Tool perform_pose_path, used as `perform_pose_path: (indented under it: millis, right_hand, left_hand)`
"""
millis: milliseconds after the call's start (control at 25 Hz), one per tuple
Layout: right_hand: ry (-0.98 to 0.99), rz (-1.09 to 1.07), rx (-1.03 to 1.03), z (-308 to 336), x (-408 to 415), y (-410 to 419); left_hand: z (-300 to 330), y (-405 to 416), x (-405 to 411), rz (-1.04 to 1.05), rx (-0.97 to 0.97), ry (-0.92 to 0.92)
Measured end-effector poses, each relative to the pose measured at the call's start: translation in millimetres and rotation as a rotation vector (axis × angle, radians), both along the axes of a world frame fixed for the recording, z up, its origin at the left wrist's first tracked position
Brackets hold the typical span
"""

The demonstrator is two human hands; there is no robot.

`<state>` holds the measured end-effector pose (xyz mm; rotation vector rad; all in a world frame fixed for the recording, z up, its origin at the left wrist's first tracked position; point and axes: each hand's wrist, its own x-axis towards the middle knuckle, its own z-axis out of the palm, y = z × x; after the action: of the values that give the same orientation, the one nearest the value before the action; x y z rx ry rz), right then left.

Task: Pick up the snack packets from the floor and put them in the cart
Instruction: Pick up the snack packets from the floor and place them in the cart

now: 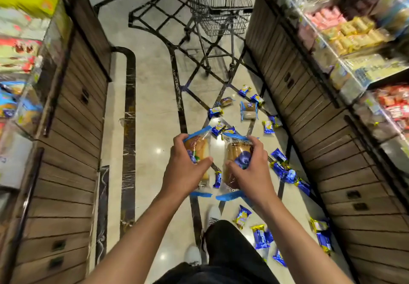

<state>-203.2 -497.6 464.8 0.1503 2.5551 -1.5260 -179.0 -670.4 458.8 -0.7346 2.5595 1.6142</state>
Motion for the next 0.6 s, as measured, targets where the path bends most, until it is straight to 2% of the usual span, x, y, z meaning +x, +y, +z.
perform_pose_path:
  millis: [320, 600]
  right_hand:
    - [-0.034, 0.160, -0.083, -10, -131, -79]
    - [-0.023, 0.301, -0.064, -1, -255, -138]
  left_hand:
    - [0, -69, -101, 0.119, -0.035, -0.052]
    - [10, -118, -201, 0.227, -0.031, -0.023]
